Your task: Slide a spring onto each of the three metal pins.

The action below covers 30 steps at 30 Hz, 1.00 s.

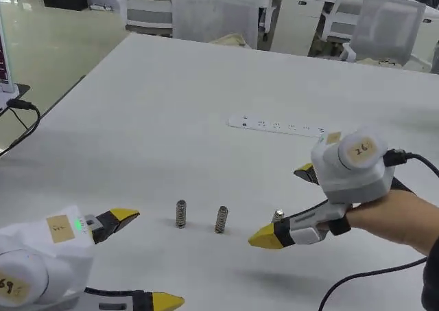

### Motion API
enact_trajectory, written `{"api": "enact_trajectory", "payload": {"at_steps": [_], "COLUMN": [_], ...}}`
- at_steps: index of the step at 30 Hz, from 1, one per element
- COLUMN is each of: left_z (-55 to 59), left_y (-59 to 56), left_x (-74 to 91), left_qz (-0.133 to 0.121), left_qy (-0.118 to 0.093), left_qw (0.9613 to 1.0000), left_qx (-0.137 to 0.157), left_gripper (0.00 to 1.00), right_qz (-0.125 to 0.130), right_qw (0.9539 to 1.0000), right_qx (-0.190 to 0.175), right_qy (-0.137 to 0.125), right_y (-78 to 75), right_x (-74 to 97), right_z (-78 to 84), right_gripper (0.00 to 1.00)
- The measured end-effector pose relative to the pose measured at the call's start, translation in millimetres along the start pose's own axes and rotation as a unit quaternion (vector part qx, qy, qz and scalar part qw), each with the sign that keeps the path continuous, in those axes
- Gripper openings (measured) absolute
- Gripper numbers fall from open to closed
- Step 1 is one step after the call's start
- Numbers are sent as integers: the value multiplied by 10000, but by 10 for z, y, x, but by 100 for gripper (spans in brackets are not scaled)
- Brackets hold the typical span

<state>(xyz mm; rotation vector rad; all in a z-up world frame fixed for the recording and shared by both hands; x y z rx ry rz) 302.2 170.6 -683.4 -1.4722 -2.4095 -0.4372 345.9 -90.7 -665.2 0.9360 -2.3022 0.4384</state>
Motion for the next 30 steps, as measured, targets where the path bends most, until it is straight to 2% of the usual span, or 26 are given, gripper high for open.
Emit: {"api": "enact_trajectory", "payload": {"at_steps": [11,20,30], "left_z": [-60,-71,-51], "left_y": [-26,-13,7], "left_x": [17,29,7], "left_qz": [1,-71,-137], "left_qy": [-49,-118,-113], "left_qw": [10000,9999,9997], "left_qx": [-9,88,178], "left_gripper": [78,78,78], "right_qz": [209,378,413], "right_qw": [9983,9970,9959], "right_qx": [-193,-380,-503], "right_qy": [-506,-554,-623], "right_y": [117,209,363], "right_x": [206,326,310], "right_z": [241,453,547], "right_gripper": [100,100,100]}}
Point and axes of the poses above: the centre of the closed fingertips' face, and the gripper's own axes: x roughly backward along the fingers, y roughly to its left, z roughly out of its underside, the point moved 8 cm from there along x, roughly backward along the fingers, and after that the axes turned 2 degrees about -y, right-handed, at the moved point
